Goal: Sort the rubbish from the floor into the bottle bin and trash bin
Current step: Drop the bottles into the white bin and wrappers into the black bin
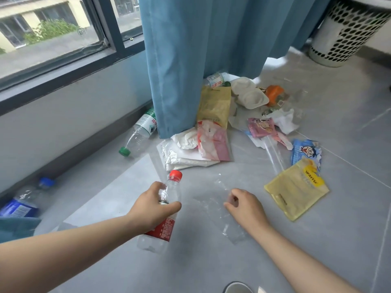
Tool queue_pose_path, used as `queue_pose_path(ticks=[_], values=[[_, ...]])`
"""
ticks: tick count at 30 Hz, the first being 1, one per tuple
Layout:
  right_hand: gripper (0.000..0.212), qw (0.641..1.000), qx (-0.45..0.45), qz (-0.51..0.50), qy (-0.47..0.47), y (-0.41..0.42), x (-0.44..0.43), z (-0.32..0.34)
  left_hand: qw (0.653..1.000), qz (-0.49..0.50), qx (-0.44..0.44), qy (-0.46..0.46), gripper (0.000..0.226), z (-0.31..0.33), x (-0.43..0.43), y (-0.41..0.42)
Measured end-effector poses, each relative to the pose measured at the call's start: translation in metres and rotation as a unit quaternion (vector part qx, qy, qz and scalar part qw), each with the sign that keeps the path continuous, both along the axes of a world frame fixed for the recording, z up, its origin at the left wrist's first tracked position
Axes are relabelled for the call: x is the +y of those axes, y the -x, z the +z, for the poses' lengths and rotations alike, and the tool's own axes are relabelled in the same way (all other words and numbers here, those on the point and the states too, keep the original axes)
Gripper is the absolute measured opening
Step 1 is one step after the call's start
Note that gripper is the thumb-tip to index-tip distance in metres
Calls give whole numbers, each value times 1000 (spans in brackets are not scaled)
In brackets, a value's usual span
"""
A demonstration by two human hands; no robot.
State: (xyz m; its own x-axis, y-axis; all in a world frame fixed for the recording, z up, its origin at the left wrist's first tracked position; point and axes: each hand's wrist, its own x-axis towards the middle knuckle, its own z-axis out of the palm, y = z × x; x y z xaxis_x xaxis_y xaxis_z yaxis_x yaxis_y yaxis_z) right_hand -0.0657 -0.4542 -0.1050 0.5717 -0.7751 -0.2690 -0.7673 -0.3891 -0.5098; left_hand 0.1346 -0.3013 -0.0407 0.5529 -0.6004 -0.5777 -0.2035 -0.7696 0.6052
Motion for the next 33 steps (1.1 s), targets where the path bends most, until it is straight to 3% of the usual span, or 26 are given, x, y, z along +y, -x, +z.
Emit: queue_pose_path(ticks=[3, 7, 13, 15, 17, 22, 28, 33], values=[[22, 998, -16, 57, 26, -31, -2, 5, 1000, 11, -5, -7, 51, -1, 5, -13], [3, 989, -15, 131, 69, -62, 1, 7, 999, 41, 3, -12, 50, -5, 15, -31], [12, 952, -48, 236, 190, -94, -6, -1, 999, 48, 0, -23, 52, -16, 27, -43], [11, 945, -50, 260, 191, -110, -12, -2, 998, 51, 0, -23, 52, -19, 27, -45], [5, 946, -36, 267, 183, -123, -17, -1, 998, 54, -2, -21, 51, -20, 28, -46], [19, 944, 65, 269, 182, -134, -23, -9, 998, 65, -9, -23, 53, -22, 29, -52], [16, 942, 50, 274, 186, -122, -16, -26, 997, 71, -7, -35, 69, -19, 29, -56], [9, 944, 31, 270, 189, -116, -13, -27, 997, 73, -7, -27, 65, -17, 27, -55]])
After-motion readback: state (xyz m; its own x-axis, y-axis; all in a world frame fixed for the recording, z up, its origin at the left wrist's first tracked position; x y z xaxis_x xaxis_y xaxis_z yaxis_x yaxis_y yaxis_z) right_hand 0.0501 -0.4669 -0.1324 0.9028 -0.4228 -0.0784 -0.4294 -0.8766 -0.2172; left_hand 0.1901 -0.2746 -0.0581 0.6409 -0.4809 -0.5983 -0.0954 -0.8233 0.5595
